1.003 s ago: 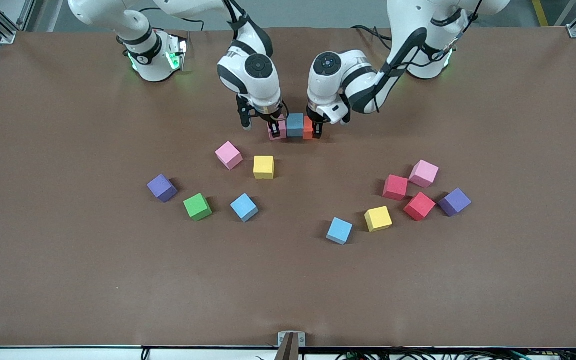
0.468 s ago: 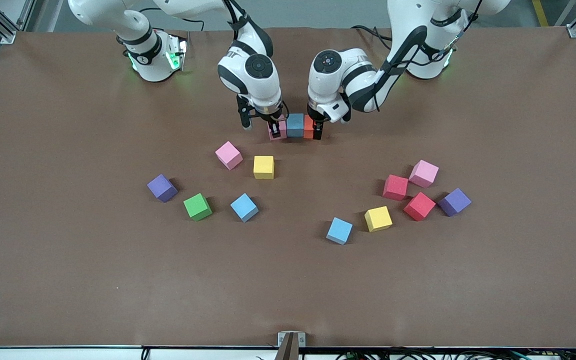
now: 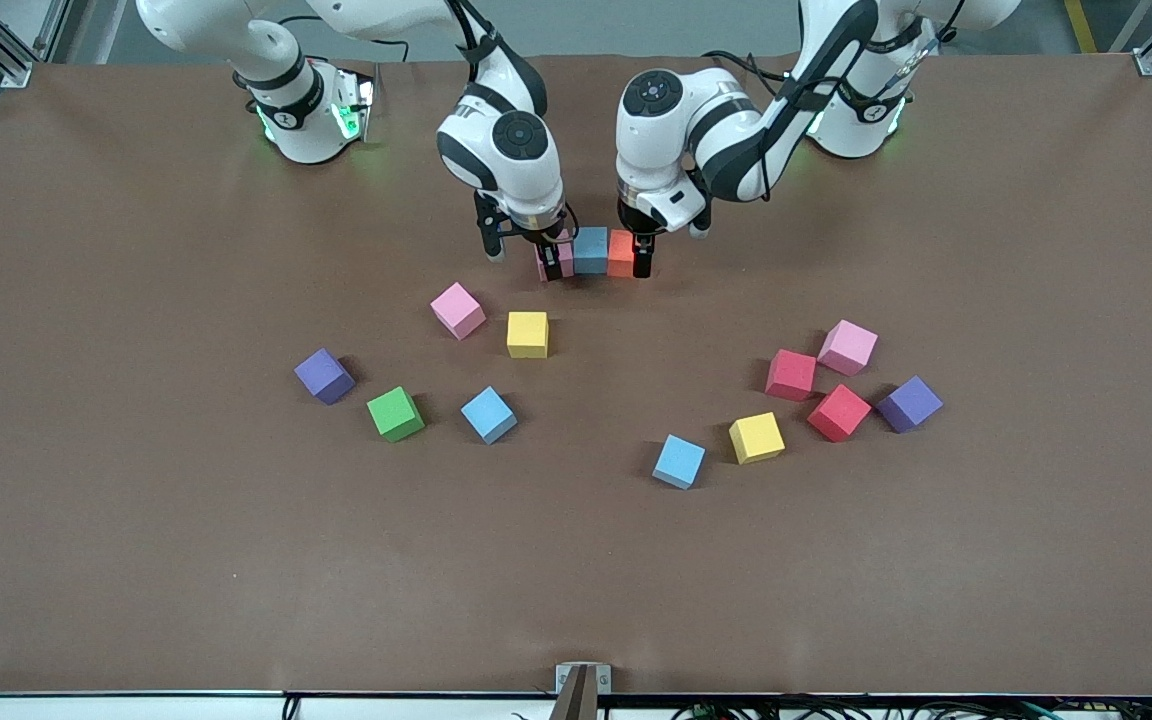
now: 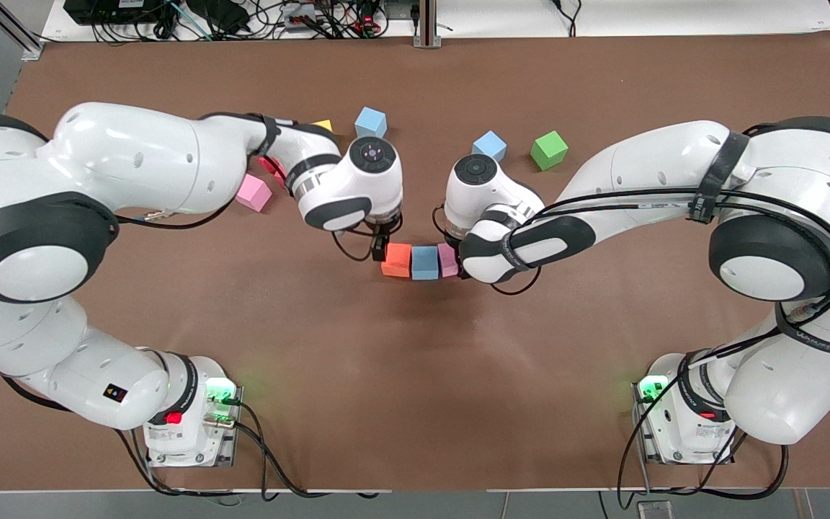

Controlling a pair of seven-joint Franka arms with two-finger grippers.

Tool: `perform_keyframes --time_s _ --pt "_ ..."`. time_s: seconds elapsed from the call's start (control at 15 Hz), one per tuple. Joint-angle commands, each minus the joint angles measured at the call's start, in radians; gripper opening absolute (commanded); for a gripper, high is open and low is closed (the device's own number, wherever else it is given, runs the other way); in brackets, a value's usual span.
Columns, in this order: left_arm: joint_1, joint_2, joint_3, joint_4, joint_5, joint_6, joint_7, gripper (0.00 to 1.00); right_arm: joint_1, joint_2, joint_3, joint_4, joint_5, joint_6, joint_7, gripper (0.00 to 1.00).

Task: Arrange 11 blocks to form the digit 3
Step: 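Place the orange block beside the blue block with the left gripper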

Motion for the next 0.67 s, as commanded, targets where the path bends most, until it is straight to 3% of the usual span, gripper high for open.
perform_keyframes --time_s 0.0,0.33,0.6 --pt "0.044 0.003 -0.011 0.084 -0.002 -0.081 0.118 1.00 0.006 0.013 -0.002 0.018 -0.022 -0.002 0.021 1.00" --pt "0.113 0.090 -0.007 0.265 -0.005 -0.143 0.359 1.00 0.003 0.000 -0.002 0.018 -0.022 -0.041 0.019 1.00" --pt "0.165 0.248 0.001 0.465 0.010 -0.187 0.509 1.00 0.002 -0.031 0.000 0.018 -0.022 -0.093 0.012 1.00"
